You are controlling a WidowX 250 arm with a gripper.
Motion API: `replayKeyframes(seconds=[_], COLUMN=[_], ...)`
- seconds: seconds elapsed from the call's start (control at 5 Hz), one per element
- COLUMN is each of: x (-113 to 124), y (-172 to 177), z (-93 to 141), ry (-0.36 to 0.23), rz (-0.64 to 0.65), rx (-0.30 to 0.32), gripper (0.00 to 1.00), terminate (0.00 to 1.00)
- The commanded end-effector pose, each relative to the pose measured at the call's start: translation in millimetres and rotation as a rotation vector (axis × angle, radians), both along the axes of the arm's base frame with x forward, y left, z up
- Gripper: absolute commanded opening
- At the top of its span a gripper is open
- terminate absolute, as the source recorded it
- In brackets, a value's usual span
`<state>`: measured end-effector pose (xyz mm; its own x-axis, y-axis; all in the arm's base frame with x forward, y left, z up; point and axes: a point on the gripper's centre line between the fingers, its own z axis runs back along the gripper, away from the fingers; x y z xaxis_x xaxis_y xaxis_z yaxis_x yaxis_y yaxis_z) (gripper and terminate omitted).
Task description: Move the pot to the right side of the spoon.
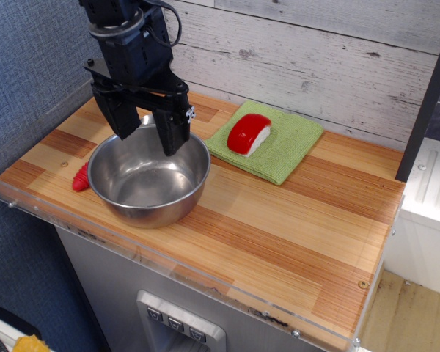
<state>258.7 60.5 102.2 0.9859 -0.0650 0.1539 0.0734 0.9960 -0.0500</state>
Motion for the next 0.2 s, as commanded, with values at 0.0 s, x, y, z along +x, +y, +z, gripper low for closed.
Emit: replayKeyframes(seconds=[0.0], x=[4.8], y=[5.6], z=[19.0], ry=[-0.03], rz=[-0.035], rx=[0.016], gripper=[1.0], terminate=[1.0])
